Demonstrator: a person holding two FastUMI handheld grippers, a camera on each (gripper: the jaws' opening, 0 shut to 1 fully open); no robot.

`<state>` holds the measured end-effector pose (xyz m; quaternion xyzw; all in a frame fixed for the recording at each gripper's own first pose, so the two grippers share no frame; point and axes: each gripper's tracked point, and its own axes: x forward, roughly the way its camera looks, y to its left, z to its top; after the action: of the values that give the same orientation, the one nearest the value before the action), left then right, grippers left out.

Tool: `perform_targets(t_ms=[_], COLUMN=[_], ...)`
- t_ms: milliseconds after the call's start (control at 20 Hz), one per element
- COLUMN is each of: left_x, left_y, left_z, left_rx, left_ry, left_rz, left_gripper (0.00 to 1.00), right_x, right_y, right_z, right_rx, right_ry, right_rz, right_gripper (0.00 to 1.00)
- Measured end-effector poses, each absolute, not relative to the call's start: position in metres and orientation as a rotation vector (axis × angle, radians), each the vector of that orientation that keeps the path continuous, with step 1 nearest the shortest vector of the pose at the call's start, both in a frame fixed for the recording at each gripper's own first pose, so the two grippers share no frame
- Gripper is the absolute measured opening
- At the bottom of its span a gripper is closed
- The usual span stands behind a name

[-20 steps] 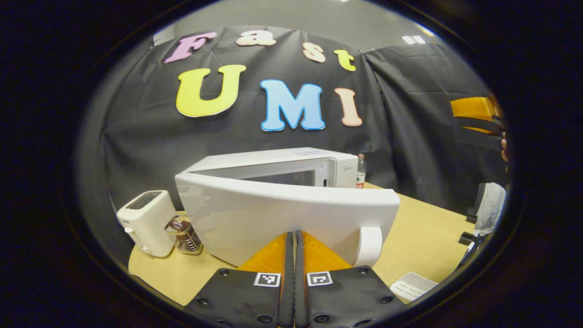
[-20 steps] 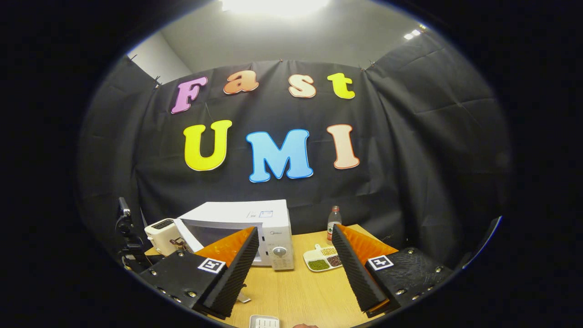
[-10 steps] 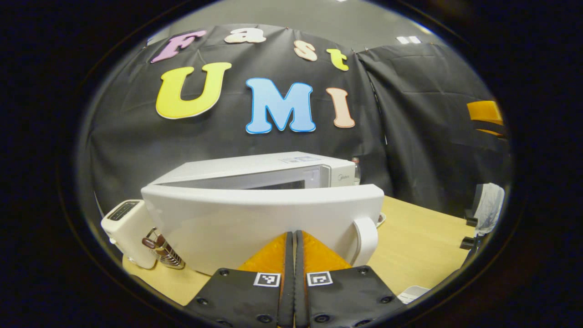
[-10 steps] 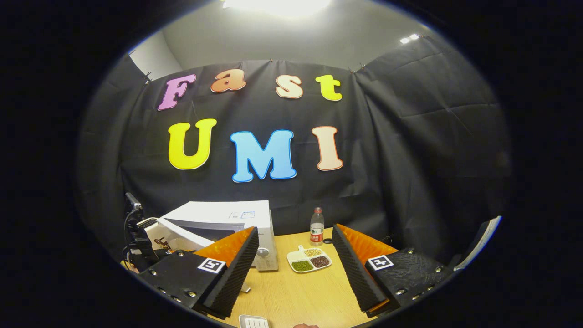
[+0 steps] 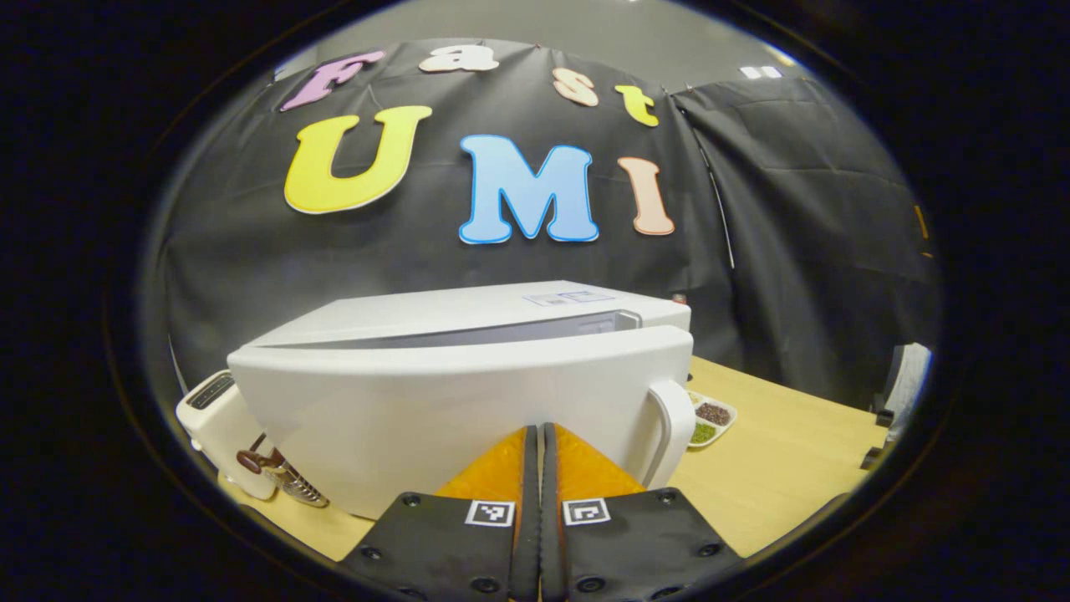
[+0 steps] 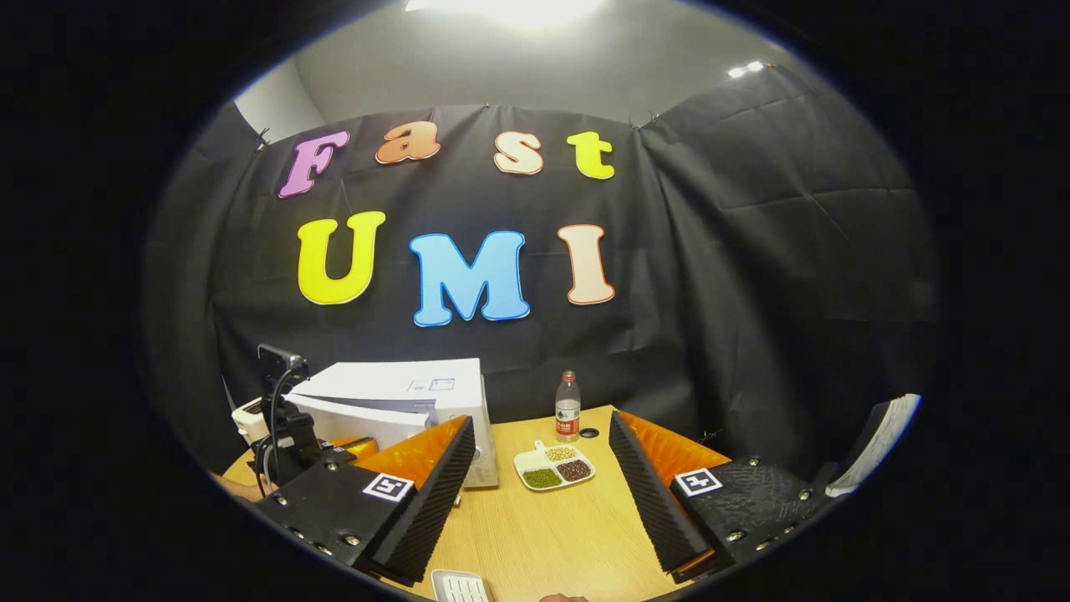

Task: Open the microwave oven with the left hand, put the food in, and close the microwave oven.

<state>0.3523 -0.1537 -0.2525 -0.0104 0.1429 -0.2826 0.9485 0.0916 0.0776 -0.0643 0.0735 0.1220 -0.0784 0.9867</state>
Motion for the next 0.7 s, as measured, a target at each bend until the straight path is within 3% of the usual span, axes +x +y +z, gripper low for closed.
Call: perform_targets(t_ms=[500, 700], left_x=[0.383, 0.377], left_y=[-0.155, -0.190], left_z=[-0.251, -0.241], left_rx=[-0.030, -0.086], left_ry=[0.273, 0.262], left_rz=[-0.499, -0.579], left_gripper=[0.07, 0.07], right_x=[0.090, 0.091], right_y=[0.085, 0.092], right_z=[-0.072, -0.068], right_rx=[0.141, 0.126], right_ry=[0.276, 0.268], right_rz=[-0.134, -0.114], right_gripper=[0.98, 0.98])
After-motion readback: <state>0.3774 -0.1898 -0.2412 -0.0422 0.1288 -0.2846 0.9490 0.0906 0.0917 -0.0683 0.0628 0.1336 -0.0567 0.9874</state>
